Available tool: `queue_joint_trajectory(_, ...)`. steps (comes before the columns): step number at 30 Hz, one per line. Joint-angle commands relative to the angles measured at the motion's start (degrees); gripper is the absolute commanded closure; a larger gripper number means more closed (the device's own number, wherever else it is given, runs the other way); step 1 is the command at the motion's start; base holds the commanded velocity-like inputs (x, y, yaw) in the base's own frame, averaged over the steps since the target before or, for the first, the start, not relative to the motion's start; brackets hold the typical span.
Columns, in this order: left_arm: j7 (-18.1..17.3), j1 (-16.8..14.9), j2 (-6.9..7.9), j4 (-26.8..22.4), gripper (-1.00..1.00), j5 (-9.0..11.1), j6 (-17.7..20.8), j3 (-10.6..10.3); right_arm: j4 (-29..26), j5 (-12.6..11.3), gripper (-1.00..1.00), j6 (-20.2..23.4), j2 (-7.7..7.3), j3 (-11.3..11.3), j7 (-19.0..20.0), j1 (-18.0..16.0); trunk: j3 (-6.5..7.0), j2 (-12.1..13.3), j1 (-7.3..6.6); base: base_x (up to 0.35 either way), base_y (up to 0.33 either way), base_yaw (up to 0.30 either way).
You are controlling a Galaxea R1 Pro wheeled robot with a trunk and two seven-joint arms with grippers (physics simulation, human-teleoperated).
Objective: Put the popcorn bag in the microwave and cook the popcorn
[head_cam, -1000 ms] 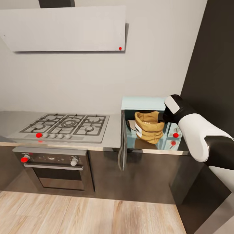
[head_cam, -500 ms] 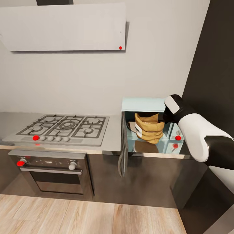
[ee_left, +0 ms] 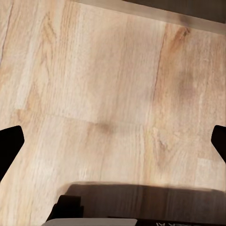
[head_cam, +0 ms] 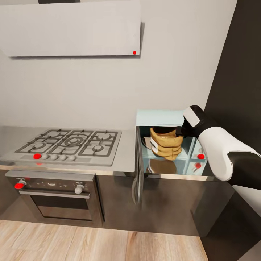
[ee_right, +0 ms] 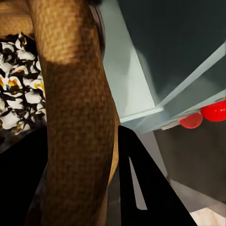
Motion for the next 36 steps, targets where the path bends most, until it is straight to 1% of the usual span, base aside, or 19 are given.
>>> queue_joint_trajectory(1,-0.02,-0.04,-0.04,0.04,-1.00,-0.02,-0.16,0.25,-0.07,-0.41,1.00,0.18,-0.02,0.07,-0.50,-0.02,-0.06,-0.03,0.00,0.007,0.000,0.000)
queue_joint_trajectory(7,-0.02,-0.03,-0.04,0.04,-1.00,0.00,-0.18,0.26,-0.07,-0.39,1.00,0.18,-0.02,0.03,-0.50,-0.02,-0.06,-0.03,0.00,0.005,0.000,0.000)
queue_joint_trajectory(12,-0.02,-0.06,-0.04,0.04,-1.00,-0.01,-0.16,0.25,0.02,-0.40,1.00,0.18,-0.02,0.02,-0.50,-0.02,-0.06,-0.03,0.00,0.131,0.000,0.000)
queue_joint_trajectory(25,-0.02,-0.03,-0.04,0.04,-1.00,-0.02,-0.16,0.25,0.02,-0.41,1.00,0.18,-0.02,0.02,-0.50,-0.02,-0.06,-0.03,0.00,0.006,0.000,0.000)
queue_joint_trajectory(29,-0.02,-0.05,-0.04,0.04,-1.00,-0.01,-0.17,0.25,0.03,-0.42,1.00,0.18,-0.02,0.02,-0.50,-0.02,-0.06,-0.03,0.00,0.166,0.000,0.000)
queue_joint_trajectory(36,-0.02,-0.03,-0.04,0.04,-1.00,-0.02,-0.18,0.25,0.06,-0.38,1.00,0.18,-0.02,0.02,-0.50,-0.02,-0.06,-0.03,0.00,0.019,0.000,0.000)
